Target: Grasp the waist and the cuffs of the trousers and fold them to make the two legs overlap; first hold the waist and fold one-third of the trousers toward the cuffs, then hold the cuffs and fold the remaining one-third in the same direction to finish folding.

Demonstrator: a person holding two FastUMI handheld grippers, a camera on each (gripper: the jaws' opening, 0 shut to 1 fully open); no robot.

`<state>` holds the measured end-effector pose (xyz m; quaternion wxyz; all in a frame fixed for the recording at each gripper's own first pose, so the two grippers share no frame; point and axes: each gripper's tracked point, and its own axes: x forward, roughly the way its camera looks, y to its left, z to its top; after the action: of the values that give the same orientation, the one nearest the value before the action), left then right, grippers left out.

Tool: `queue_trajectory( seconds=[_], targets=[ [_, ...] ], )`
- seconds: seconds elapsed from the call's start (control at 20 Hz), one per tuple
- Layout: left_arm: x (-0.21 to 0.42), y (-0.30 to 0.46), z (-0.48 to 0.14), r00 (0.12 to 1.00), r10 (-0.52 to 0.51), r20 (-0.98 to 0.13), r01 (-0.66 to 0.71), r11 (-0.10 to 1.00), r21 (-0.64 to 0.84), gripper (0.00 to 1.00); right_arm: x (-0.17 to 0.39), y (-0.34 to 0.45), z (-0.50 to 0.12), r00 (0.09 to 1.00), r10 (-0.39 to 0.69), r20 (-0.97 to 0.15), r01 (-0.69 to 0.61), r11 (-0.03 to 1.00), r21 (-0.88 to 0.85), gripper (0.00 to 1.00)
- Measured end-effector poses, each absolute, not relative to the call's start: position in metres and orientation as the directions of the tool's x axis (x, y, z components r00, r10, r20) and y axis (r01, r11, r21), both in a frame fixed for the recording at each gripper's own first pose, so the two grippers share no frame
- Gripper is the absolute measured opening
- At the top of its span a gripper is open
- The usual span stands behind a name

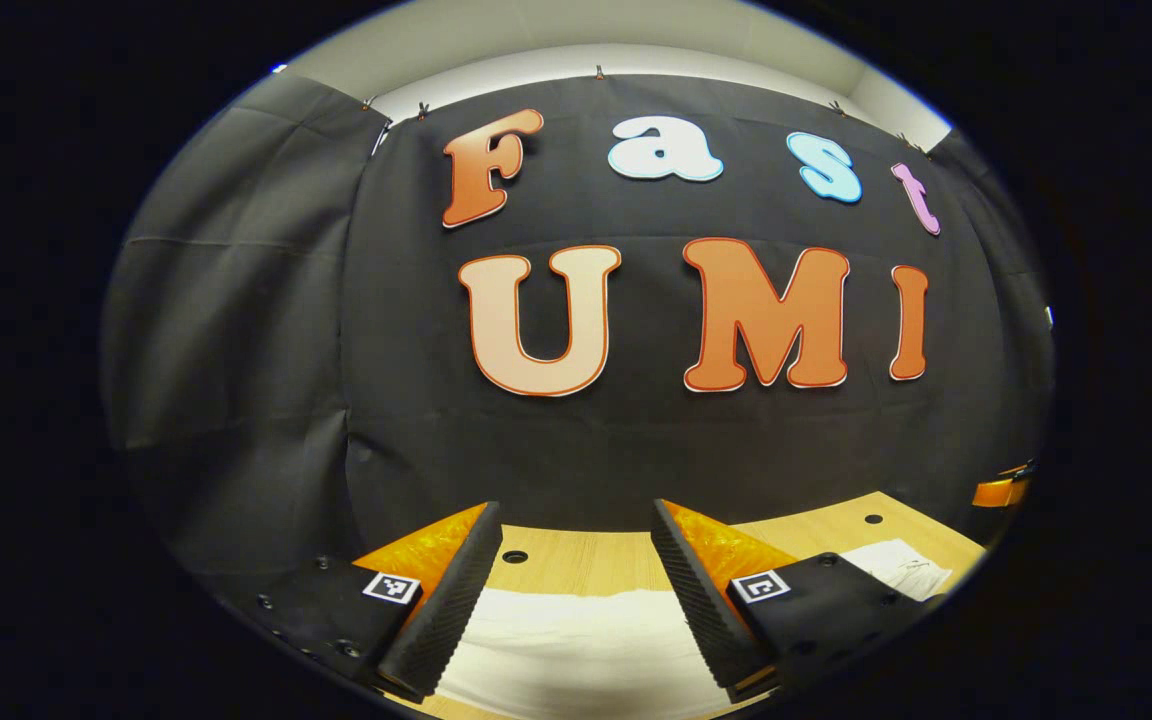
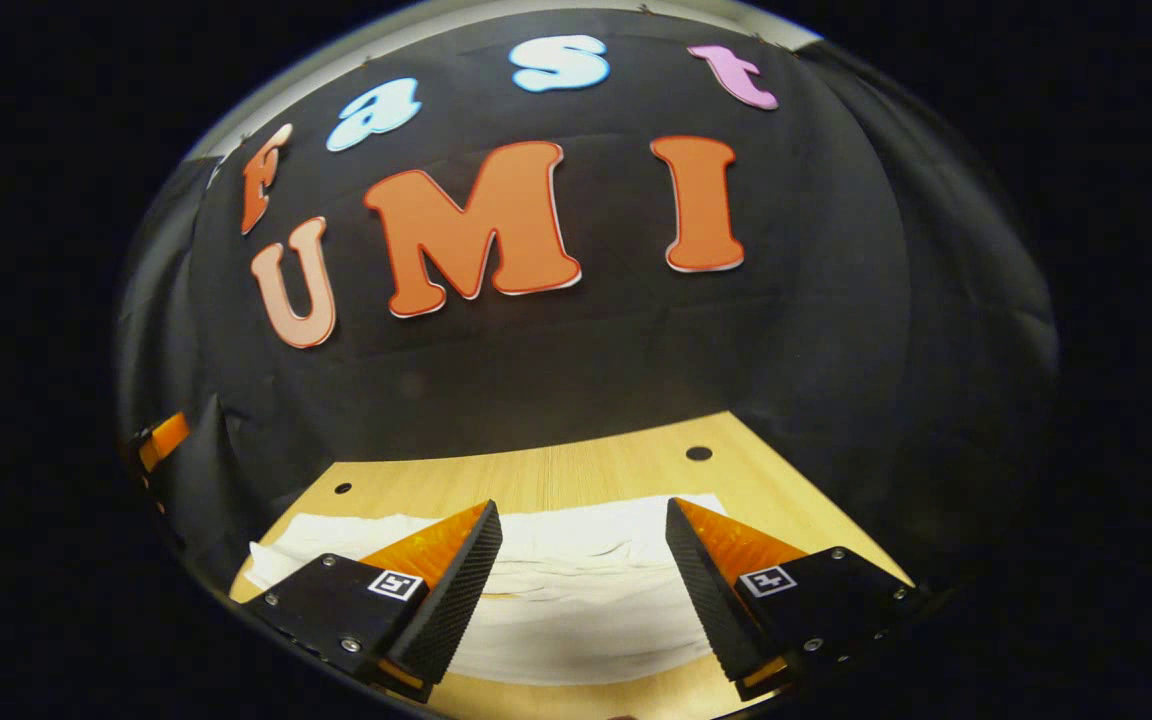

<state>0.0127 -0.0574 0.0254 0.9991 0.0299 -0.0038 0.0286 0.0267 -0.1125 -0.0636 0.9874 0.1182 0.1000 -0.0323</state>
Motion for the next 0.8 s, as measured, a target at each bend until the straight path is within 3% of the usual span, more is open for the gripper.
queue_trajectory(
  seconds=[0.4, 0.8],
  targets=[
    [0.028, -0.038, 0.019, 0.999, 0.028, -0.015, -0.027, 0.999, 0.042, 0.97, 0.020, -0.132, -0.152, 0.897, -0.032, -0.441, 0.312, 0.753, 0.580, 0.98],
    [0.033, -0.002, -0.001, 0.995, 0.072, -0.063, -0.071, 0.997, 0.018, 0.97, 0.001, -0.136, -0.248, 0.793, 0.045, -0.607, 0.515, 0.482, 0.709, 0.99]
  ],
)
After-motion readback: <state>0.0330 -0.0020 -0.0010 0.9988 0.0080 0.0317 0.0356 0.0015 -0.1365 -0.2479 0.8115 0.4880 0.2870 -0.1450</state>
